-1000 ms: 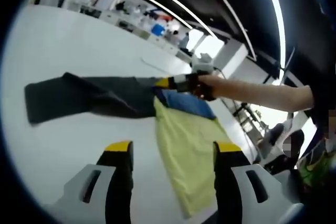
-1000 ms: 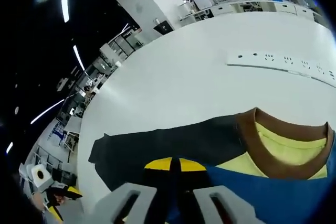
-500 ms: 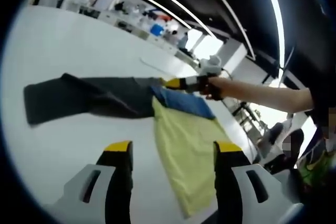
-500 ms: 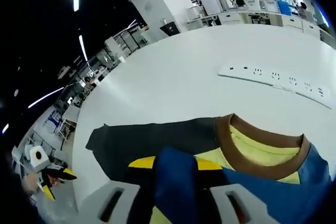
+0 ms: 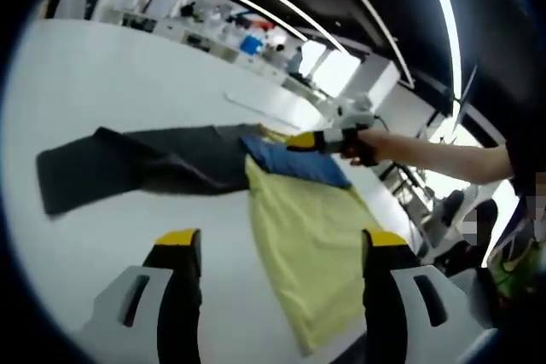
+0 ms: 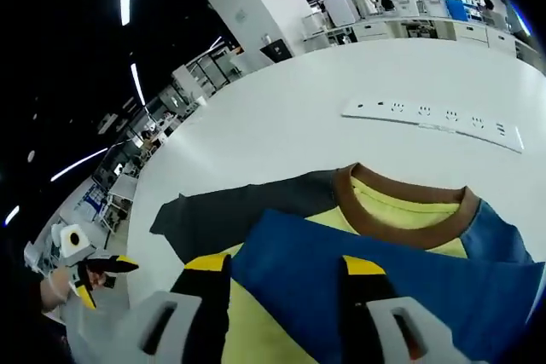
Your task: Fold the garment on the visible template until the final outline fits inside the template.
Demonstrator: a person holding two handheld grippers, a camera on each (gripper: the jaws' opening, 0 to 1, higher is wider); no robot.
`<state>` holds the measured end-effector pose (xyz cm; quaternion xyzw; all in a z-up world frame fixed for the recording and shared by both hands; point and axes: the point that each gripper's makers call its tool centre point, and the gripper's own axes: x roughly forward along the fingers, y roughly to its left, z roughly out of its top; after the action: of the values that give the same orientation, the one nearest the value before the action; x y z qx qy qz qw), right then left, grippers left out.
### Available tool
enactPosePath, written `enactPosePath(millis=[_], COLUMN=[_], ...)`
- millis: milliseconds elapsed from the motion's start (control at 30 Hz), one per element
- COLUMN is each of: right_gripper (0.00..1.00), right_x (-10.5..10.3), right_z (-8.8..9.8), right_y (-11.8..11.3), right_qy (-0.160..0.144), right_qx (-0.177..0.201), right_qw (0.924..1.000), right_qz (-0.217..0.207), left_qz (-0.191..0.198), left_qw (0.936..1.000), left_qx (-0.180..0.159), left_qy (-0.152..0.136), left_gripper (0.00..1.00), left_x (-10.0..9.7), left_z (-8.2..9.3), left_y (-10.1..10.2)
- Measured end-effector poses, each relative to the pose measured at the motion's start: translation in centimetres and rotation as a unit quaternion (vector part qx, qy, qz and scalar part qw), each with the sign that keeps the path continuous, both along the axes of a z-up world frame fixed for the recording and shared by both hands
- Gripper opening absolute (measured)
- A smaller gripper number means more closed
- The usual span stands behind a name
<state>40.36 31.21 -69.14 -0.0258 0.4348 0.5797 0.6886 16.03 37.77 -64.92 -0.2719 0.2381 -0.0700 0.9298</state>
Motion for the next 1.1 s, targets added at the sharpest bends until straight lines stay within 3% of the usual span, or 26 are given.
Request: enactPosePath(millis=[267, 767, 1100], right_gripper=[0.55, 0.54, 0.52], right_x=[2.5, 3.7, 4.6], right_z=[0.9, 1.8, 1.0], right_y=[-5.5, -10.8, -16.5], right_qy=[0.009, 0.013, 0.028], right_qx=[0.003, 0.017, 0.001], right_qw=[0.9984, 0.9945, 0.9881], right_qz=[-0.055, -0.103, -0.151], left_qz=[-0.005, -0.014, -0.021], left_qw=[1.0000, 0.9999, 0.9998], left_qx=[0.004, -0.007, -0.007], left_qy=[0.007, -0.001, -0.001], left_gripper=[0.90, 0.92, 0.91], left_x=[0.2, 1.1, 1.3], left_z=[-0.3, 0.4, 0.5], left_y=[-0.6, -1.6, -2.0])
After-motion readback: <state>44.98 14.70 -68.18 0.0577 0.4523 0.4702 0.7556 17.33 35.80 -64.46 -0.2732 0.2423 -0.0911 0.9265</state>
